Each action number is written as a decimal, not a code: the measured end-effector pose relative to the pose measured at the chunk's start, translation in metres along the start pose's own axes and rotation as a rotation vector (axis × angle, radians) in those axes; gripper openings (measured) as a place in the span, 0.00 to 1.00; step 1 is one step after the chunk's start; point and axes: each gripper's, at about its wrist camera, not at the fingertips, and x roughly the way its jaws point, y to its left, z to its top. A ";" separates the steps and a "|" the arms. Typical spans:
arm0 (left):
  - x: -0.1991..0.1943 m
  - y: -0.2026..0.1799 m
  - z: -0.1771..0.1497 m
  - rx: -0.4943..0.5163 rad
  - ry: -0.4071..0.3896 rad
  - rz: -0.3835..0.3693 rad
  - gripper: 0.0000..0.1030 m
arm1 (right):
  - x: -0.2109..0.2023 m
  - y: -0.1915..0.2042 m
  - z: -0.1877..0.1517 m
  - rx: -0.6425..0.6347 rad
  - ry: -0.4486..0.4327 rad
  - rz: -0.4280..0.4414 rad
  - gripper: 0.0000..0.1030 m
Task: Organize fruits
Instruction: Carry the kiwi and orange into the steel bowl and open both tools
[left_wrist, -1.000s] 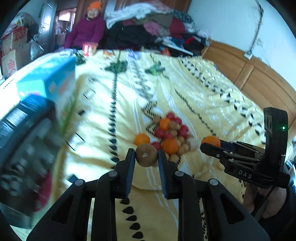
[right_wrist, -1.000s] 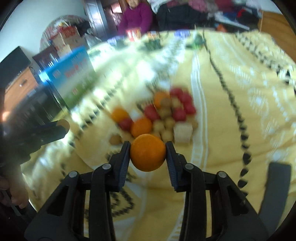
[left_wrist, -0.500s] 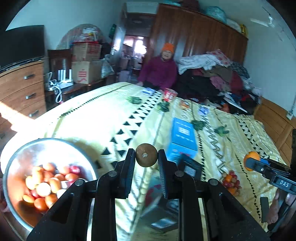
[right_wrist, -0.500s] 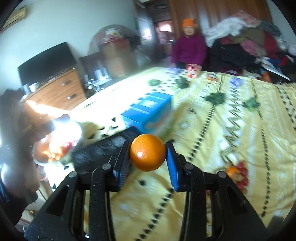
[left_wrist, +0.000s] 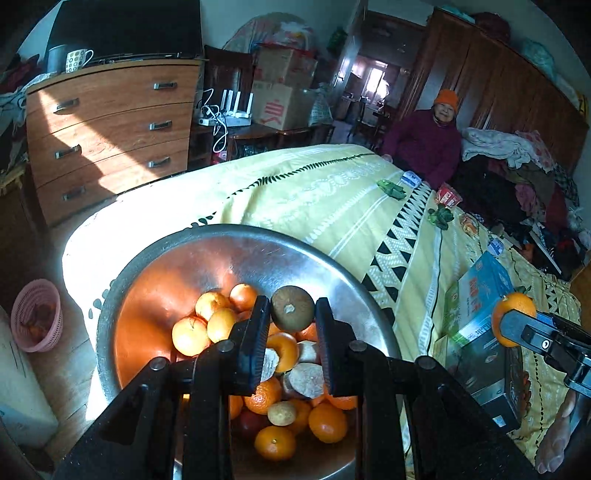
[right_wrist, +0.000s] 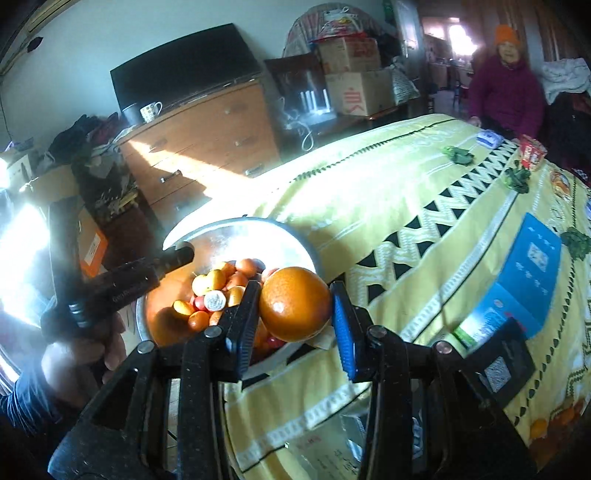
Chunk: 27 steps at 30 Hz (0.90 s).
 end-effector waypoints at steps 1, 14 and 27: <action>0.003 0.002 -0.002 0.001 0.009 0.003 0.24 | 0.008 0.003 0.001 -0.002 0.014 0.008 0.37; 0.030 0.015 -0.006 0.022 0.077 0.000 0.24 | 0.083 0.008 -0.001 0.068 0.179 0.057 0.38; 0.018 0.016 -0.003 -0.013 0.027 0.039 0.73 | 0.045 0.019 0.010 0.067 0.051 0.041 0.70</action>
